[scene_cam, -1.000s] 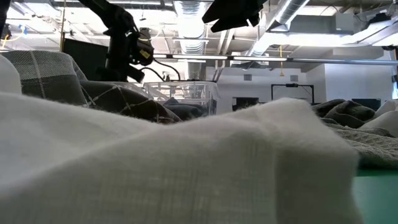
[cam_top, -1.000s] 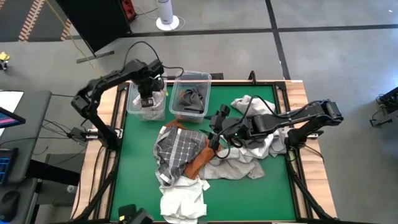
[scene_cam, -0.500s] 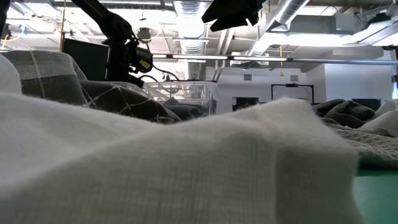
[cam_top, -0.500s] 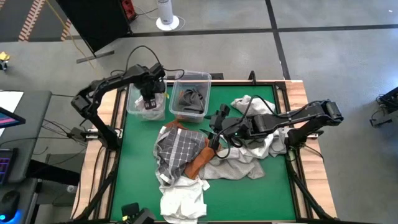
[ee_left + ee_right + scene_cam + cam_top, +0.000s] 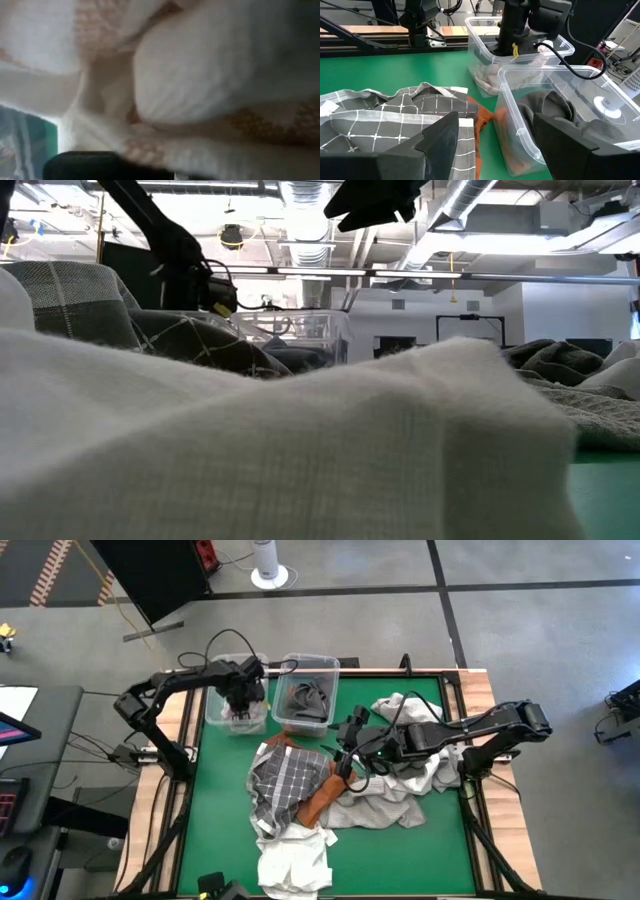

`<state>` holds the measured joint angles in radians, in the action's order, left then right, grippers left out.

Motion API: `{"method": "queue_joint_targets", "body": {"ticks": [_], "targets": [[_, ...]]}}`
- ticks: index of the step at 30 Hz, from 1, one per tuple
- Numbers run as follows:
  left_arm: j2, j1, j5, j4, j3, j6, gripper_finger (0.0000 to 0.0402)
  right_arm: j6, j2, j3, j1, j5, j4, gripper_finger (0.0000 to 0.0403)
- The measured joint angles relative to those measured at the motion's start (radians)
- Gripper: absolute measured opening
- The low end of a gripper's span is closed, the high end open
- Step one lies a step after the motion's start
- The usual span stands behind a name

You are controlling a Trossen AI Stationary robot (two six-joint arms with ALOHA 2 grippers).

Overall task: Sort towels by color in basket
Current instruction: Put the white patterned towel into the left transparent bin

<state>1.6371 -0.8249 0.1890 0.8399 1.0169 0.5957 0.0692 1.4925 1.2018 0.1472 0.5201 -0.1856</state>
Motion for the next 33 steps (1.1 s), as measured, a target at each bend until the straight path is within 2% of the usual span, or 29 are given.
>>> {"method": "queue_joint_targets", "body": {"ticks": [7,16,25,33], "targets": [[0.0,0.0,0.0,-0.044,-0.025,-0.05,0.0009,0.001,0.0,0.0,-0.001,0.0,0.0,0.0285],[0.0,0.0,-0.057,-0.103,-0.026,-0.112,0.0015,0.002,0.0,0.0,-0.001,0.0,0.0,0.0285],[0.0,0.021,-0.043,-0.077,-0.025,-0.126,0.0104,0.002,0.0,0.0,-0.001,0.0,-0.001,0.0285],[-0.014,0.038,0.079,0.105,0.054,-0.165,0.0154,0.002,0.0,0.0,-0.001,0.0,-0.004,0.0285]]}}
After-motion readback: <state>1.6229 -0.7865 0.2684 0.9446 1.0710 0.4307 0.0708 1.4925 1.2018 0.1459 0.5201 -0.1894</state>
